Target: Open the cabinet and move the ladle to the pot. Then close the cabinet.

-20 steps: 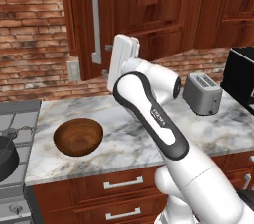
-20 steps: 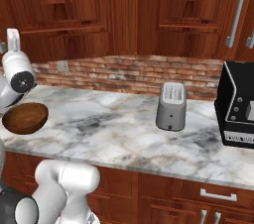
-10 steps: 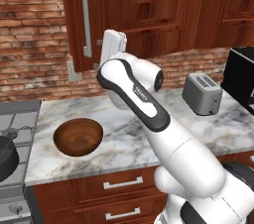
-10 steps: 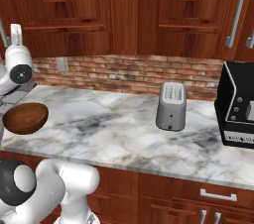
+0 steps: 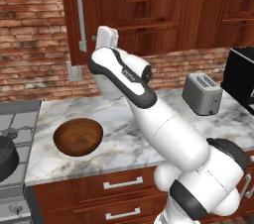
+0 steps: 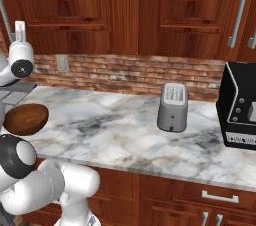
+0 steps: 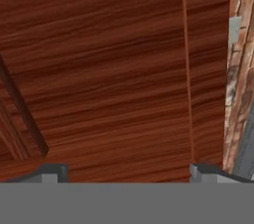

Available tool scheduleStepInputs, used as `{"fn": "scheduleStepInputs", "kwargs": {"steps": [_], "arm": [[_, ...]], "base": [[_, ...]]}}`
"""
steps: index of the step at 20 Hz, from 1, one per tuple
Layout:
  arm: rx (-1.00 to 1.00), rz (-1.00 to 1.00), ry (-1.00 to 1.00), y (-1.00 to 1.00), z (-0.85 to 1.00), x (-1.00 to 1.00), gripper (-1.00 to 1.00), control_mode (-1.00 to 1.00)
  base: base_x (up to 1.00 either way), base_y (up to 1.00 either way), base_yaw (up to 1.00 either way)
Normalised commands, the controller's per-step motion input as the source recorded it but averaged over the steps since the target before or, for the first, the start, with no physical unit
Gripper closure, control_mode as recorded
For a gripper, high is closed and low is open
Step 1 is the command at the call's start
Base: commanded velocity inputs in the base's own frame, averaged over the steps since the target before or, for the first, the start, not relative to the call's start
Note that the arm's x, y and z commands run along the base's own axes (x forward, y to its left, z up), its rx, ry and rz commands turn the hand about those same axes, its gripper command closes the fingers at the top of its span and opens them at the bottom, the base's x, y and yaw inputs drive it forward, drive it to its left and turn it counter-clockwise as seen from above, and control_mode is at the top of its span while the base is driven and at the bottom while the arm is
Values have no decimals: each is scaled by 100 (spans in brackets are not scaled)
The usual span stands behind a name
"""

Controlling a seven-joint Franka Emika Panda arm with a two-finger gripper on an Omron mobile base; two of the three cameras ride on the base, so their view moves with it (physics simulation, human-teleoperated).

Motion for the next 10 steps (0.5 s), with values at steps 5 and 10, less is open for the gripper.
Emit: {"fn": "scheduleStepInputs", "kwargs": {"steps": [5, 10], "arm": [[1, -3, 2, 0, -1, 43, -100, -100], [1, 0, 7, 0, 0, 50, -100, -100]], "base": [[0, 0, 0], [0, 0, 0]]}}
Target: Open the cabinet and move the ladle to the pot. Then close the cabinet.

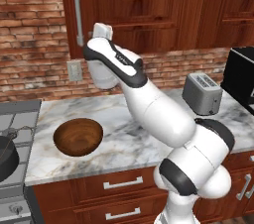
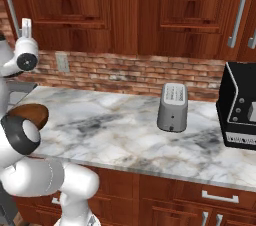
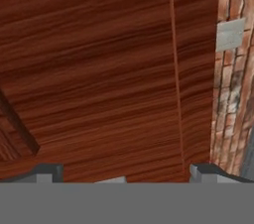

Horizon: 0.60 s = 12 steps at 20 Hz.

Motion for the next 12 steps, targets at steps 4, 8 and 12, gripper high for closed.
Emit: {"fn": "scheduleStepInputs", "kwargs": {"steps": [4, 8, 12], "arm": [[0, -1, 4, 0, 0, 49, -100, -100], [0, -1, 3, 0, 0, 44, -100, -100], [0, 0, 2, 0, 0, 38, -100, -100]], "base": [[0, 0, 0], [0, 0, 0], [0, 0, 0]]}}
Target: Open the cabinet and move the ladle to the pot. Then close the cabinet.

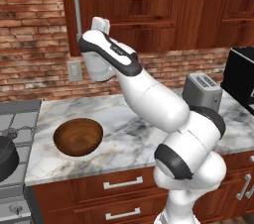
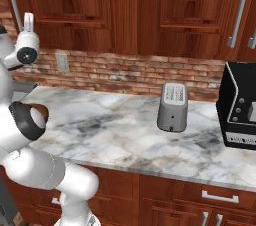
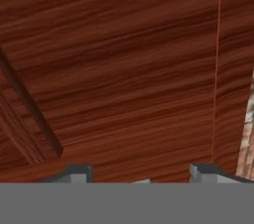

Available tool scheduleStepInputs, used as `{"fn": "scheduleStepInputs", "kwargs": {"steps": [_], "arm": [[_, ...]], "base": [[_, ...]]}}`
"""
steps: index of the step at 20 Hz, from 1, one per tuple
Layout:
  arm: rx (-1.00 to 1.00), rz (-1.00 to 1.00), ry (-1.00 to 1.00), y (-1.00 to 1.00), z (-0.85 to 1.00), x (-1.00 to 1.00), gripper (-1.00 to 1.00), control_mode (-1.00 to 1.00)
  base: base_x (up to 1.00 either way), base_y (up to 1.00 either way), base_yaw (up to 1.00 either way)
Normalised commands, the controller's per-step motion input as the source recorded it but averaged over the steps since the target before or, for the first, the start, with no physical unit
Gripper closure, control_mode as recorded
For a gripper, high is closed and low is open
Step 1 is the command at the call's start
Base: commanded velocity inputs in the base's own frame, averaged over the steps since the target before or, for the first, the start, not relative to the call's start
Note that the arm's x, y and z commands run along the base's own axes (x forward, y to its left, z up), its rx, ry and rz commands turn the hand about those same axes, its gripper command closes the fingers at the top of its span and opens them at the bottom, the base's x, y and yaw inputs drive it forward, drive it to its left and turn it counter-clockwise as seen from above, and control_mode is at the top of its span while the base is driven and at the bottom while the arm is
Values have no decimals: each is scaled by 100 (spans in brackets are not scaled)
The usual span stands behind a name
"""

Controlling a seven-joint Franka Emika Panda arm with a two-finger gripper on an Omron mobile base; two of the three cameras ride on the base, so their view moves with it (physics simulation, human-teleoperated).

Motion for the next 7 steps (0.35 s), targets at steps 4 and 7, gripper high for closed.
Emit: {"fn": "scheduleStepInputs", "kwargs": {"steps": [4, 7], "arm": [[0, -1, 1, 0, 0, 32, -100, -100], [0, 0, 0, 0, 0, 17, -100, -100]], "base": [[0, 0, 0], [0, 0, 0]]}}
